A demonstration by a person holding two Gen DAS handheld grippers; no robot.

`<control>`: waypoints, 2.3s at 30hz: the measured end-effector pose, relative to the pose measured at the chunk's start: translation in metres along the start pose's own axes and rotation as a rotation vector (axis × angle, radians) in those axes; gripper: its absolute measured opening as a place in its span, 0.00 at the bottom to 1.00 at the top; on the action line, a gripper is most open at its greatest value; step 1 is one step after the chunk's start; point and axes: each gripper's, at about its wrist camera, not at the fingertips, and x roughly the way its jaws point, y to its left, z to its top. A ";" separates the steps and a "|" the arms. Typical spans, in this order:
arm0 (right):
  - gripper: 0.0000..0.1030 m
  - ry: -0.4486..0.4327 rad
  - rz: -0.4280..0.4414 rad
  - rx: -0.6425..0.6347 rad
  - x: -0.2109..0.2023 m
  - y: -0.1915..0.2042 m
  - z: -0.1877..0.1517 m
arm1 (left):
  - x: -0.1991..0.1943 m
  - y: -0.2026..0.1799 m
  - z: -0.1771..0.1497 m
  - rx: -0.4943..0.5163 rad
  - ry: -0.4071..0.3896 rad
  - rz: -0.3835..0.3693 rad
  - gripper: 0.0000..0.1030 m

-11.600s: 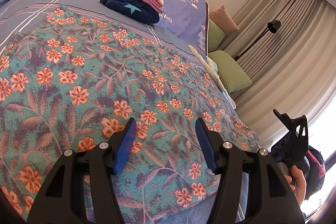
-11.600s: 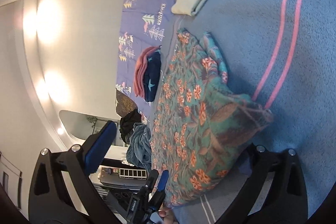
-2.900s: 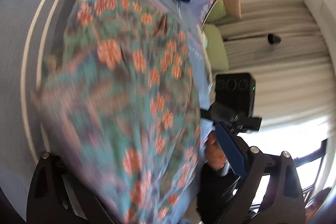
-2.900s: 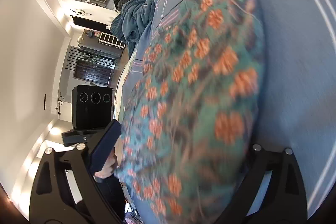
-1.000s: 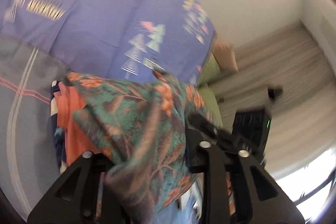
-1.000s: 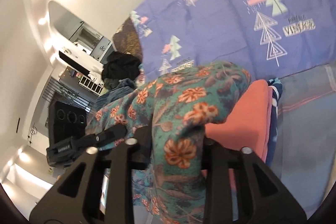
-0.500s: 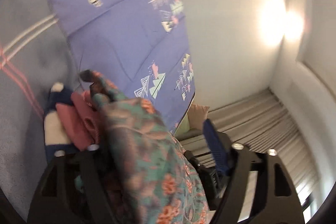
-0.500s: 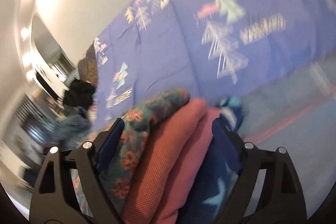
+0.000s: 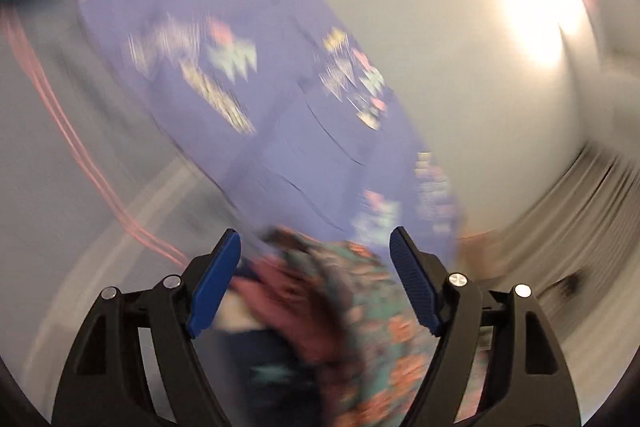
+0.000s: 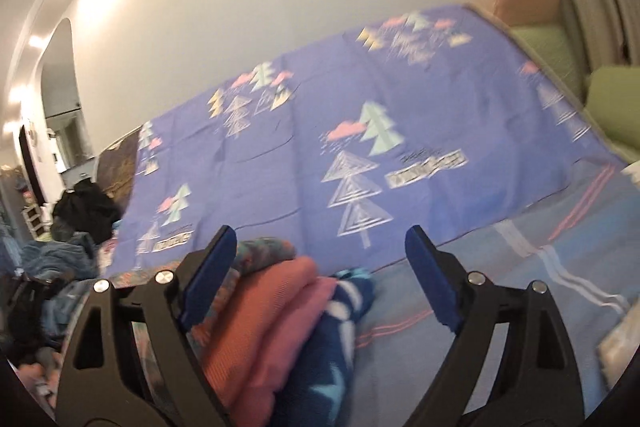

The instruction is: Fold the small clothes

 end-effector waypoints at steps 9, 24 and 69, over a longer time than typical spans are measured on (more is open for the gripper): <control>0.90 -0.030 -0.055 0.100 -0.097 -0.031 -0.036 | -0.084 -0.005 -0.033 0.111 -0.038 0.109 0.87; 0.96 0.064 -0.004 0.100 -0.265 -0.019 -0.090 | -0.220 -0.060 -0.116 0.391 -0.004 0.275 0.93; 0.98 0.298 0.230 -0.184 -0.241 0.060 -0.112 | -0.229 -0.119 -0.170 0.735 0.029 0.372 0.99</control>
